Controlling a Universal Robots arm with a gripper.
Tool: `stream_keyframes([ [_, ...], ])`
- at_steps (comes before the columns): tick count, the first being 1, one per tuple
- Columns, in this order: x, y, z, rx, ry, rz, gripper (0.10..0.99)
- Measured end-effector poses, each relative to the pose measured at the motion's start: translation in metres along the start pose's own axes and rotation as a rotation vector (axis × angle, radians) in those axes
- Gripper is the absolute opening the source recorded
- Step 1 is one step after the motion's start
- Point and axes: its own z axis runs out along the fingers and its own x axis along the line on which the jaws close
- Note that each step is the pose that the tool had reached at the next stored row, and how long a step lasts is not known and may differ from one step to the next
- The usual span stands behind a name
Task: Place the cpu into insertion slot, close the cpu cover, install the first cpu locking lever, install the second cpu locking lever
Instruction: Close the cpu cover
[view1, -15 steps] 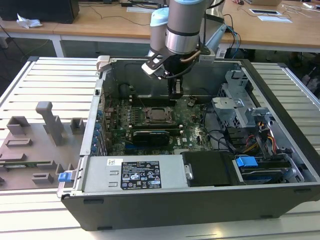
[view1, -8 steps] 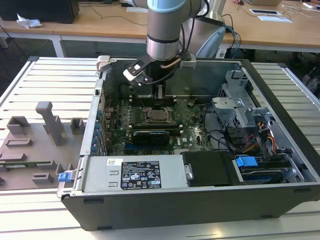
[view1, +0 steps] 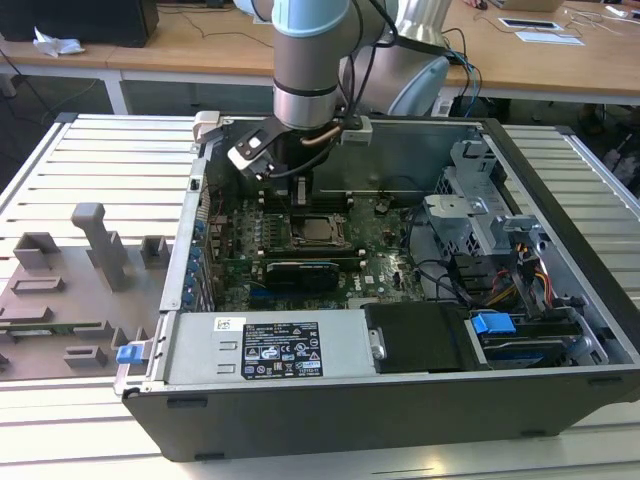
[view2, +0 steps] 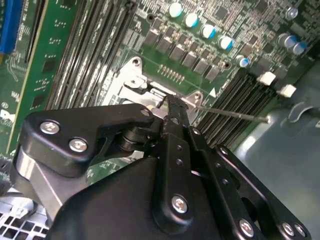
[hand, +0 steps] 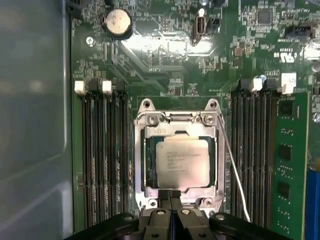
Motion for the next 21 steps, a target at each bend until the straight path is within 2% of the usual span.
stream_keyframes([
  [4,0.0001,0.0010,0.0007,0.000,0.0002,-0.001,0.106],
  [7,0.0002,0.0095,0.0007,0.000,0.0002,-0.001,0.106],
  [12,0.0003,0.0294,0.0008,0.001,0.0002,-0.001,0.106],
  [13,0.0003,0.0357,0.0009,0.002,0.0001,-0.001,0.106],
  [15,0.0004,0.0424,0.0010,0.002,0.0000,-0.001,0.106],
  [17,0.0004,0.0448,0.0004,0.002,0.0002,-0.001,0.106],
  [19,0.0003,0.0447,-0.0050,0.002,0.0002,-0.001,0.106],
  [21,-0.0013,0.0424,-0.0051,0.001,0.0003,-0.002,0.106],
])
